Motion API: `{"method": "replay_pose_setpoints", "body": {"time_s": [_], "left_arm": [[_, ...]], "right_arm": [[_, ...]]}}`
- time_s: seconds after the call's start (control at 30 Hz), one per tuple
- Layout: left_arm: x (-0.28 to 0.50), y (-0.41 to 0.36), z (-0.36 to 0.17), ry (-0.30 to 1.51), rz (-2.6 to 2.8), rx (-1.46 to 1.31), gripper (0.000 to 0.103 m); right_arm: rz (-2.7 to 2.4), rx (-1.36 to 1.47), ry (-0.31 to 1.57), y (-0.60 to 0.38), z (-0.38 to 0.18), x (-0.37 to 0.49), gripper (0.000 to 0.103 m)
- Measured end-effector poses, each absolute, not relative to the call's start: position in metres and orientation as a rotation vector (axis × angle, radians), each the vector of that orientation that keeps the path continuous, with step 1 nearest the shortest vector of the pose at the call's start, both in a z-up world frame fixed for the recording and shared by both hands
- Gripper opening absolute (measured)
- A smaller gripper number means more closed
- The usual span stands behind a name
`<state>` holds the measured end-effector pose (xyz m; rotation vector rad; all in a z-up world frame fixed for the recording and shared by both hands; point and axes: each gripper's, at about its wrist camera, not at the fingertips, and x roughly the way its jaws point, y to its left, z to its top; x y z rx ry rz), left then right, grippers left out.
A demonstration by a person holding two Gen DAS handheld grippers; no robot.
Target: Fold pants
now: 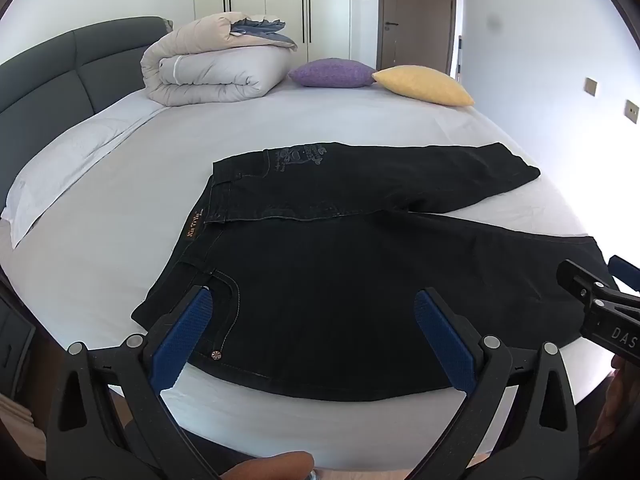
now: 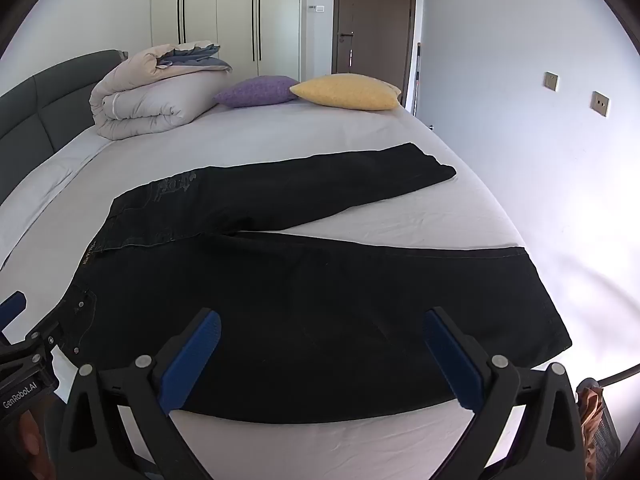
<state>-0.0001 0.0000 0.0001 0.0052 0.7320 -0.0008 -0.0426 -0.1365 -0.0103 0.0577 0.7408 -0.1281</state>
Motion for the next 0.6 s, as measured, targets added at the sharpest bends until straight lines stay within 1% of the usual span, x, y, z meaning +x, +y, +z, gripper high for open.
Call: {"method": "replay_pose_setpoints", "body": {"time_s": [0.37, 0.43, 0.6], "left_arm": [[-0.001, -0.001, 0.001, 0.726, -0.013, 0.008, 0.103], [0.000, 0.008, -0.008, 0.736, 0.009, 0.014, 0.103], [0.001, 0.008, -0.009, 0.736, 0.011, 0.015, 0.103]], "right_arm": [[-0.129, 0.047, 0.738, -0.132, -0.011, -0.044, 0.103], [-0.127, 0.045, 0.738, -0.130, -0.012, -0.047, 0.103], [-0.123, 0.037, 0.744, -0.124, -0.015, -0.045, 0.103]]}}
